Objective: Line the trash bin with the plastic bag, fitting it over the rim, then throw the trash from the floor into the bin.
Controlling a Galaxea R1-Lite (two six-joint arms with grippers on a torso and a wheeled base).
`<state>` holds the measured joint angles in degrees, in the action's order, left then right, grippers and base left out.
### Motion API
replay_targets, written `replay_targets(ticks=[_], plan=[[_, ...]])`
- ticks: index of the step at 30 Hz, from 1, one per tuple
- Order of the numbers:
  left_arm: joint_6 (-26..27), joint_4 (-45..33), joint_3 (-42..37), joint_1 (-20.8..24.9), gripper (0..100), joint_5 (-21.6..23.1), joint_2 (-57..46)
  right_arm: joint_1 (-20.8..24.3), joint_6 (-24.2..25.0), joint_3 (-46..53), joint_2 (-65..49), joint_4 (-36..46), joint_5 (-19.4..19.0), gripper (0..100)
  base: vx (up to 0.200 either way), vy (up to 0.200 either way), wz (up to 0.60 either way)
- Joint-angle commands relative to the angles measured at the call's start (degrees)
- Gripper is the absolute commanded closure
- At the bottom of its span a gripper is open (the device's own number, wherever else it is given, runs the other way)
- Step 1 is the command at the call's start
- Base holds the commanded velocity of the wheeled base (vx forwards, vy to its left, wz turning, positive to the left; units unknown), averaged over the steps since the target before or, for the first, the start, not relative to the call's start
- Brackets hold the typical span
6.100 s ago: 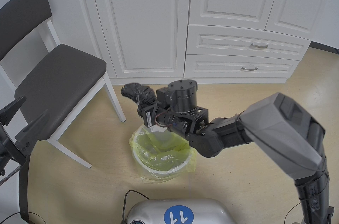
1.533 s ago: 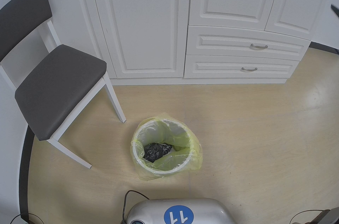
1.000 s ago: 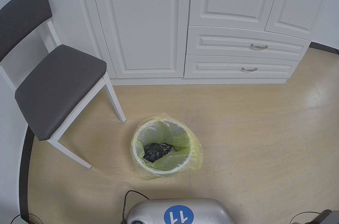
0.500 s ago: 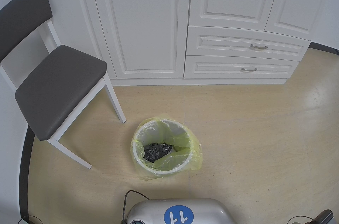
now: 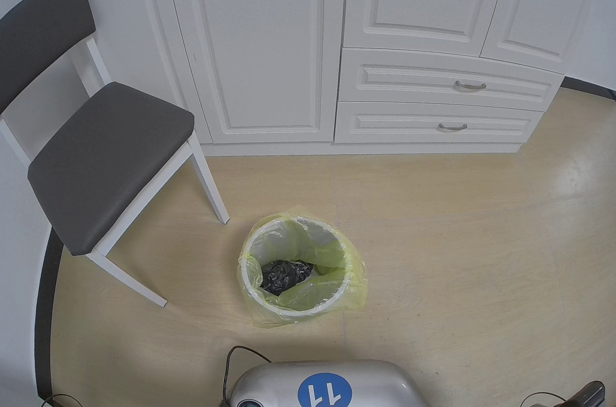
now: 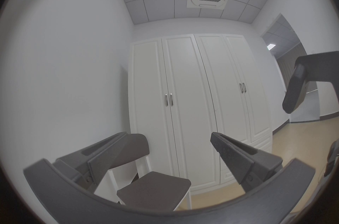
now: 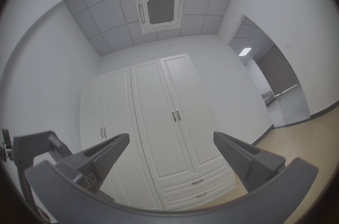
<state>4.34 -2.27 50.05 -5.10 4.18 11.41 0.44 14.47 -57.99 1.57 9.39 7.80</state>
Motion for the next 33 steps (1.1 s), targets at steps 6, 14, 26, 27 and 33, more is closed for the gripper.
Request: replay_targets(ticks=[6, 14, 26, 27, 33], plan=[[-0.38, -2.57, -0.04, 0.35, 0, -1.28, -5.96, -0.18, 5.92, -1.07, -1.57, -0.07, 3.54, 0, 0.000, 0.000, 0.00], [-0.56, -2.83, -1.01, 0.44, 0, -4.53, -5.96, -0.18, 6.10, -1.25, -1.57, -0.16, -1.65, 0, 0.000, 0.000, 0.00], [-0.65, -2.74, -4.70, 2.72, 0, -6.03, -7.28, -0.18, 9.44, 1.48, -1.57, -0.16, -1.56, 0, 0.000, 0.000, 0.00], [-0.56, -3.36, -4.97, 3.60, 0, -5.41, -8.42, -0.18, 9.08, 1.92, -1.57, -0.16, -1.56, 0, 0.000, 0.000, 0.00], [-3.46, -6.35, -8.22, 5.27, 0, -5.32, -11.32, -0.18, 8.56, 2.53, -1.57, -0.16, -1.74, 0, 0.000, 0.000, 0.00]])
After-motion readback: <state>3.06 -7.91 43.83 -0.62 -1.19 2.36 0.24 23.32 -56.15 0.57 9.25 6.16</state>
